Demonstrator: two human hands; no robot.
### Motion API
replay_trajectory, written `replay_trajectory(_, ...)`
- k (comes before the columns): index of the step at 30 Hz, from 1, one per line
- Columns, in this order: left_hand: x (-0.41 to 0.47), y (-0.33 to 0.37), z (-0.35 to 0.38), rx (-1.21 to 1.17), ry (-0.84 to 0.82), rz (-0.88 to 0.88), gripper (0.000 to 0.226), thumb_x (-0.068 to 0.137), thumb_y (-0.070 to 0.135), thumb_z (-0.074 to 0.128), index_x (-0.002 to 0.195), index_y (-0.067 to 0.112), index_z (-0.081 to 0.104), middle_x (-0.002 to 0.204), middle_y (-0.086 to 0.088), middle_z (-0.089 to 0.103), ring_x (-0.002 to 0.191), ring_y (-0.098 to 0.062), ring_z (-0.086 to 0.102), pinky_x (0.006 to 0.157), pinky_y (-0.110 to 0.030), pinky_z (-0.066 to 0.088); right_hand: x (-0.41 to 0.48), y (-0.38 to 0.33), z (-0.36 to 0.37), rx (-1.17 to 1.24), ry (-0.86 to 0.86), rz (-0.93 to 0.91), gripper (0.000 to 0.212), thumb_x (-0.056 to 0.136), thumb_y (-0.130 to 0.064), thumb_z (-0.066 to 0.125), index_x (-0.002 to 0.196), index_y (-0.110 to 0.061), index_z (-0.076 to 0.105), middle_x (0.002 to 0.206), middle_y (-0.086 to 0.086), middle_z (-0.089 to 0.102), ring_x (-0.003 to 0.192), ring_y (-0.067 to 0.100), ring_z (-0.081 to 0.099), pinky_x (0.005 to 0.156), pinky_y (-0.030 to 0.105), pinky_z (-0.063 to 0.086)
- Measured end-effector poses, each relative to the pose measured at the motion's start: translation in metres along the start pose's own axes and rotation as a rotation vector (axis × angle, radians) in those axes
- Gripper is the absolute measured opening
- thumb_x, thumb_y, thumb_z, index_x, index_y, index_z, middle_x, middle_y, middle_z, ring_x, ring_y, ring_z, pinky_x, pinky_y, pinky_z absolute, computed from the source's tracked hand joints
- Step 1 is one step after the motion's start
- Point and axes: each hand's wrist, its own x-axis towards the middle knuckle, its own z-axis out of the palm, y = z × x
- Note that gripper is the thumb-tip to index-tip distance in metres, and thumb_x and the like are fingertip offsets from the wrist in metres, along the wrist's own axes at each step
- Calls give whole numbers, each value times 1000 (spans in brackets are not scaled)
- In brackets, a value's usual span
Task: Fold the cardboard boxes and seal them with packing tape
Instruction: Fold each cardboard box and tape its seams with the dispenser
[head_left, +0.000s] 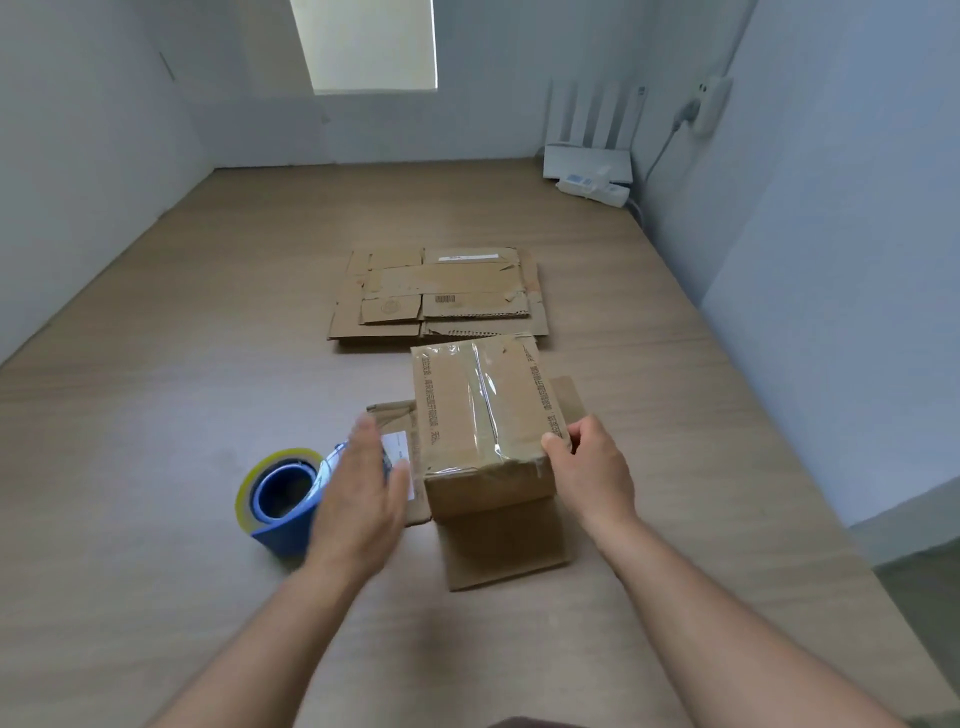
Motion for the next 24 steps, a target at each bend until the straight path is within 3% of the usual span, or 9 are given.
replay_trajectory(2,-5,30,20,-192,-97,-16,69,99,46,35,154,16,7,160,3,13,146,-13,13,117,-28,11,1,-4,2,-45,-21,-2,42,91,-51,45,114,-17,50,116,5,60,104,26,56,84,37,47)
replay_trajectory(6,1,58,45,-166,-60,-199,80,95,56,34,153,11,1,160,-7,16,144,-23,23,111,-46,33,-4,-24,16,-324,-25,12,102,60,-90,38,123,-10,41,125,10,55,119,30,49,92,40,43)
replay_trajectory(8,1,59,47,-89,-37,-273,82,96,57,34,153,13,-5,158,-7,21,140,-26,31,105,-45,40,-4,-25,22,-409,-13,-25,98,65,-86,45,123,-7,37,126,12,52,120,31,47,92,40,41)
replay_trajectory(10,1,55,49,-72,-25,-293,73,99,52,30,153,17,-4,153,-6,35,134,-28,41,101,-44,41,5,-19,18,-322,-26,-50,73,79,-70,52,117,-9,40,121,12,55,114,32,51,88,39,42)
replay_trajectory(14,10,41,41,-85,-22,-259,54,103,43,22,154,27,10,140,-6,51,121,-32,51,99,-46,43,26,2,-4,-123,-118,-124,32,97,-40,45,83,-12,49,86,9,60,90,34,58,70,36,41)
replay_trajectory(17,15,34,27,-5,-94,-151,64,96,57,15,152,33,-6,127,-8,60,99,-26,61,85,-41,49,34,0,-19,-186,-222,-222,41,94,-52,43,70,-19,42,75,0,54,83,30,56,63,34,34)
replay_trajectory(20,19,36,20,321,-248,-1,101,66,86,7,147,35,-22,116,-2,64,77,-16,59,55,-28,41,35,-10,-22,-531,-274,-338,79,57,-93,43,94,-24,49,89,-6,59,86,22,58,64,33,36)
replay_trajectory(22,22,35,22,517,-247,52,108,59,89,3,148,32,-18,112,-2,66,78,-16,61,54,-26,39,37,-11,-18,-704,-232,-412,93,53,-94,46,108,-19,50,103,-1,63,95,24,61,65,33,36)
replay_trajectory(24,27,32,23,638,-249,102,104,64,85,4,149,28,-16,111,-2,66,84,-18,65,58,-28,41,39,-8,-18,-750,-227,-491,85,65,-85,50,111,-14,49,110,5,63,99,27,61,66,32,34)
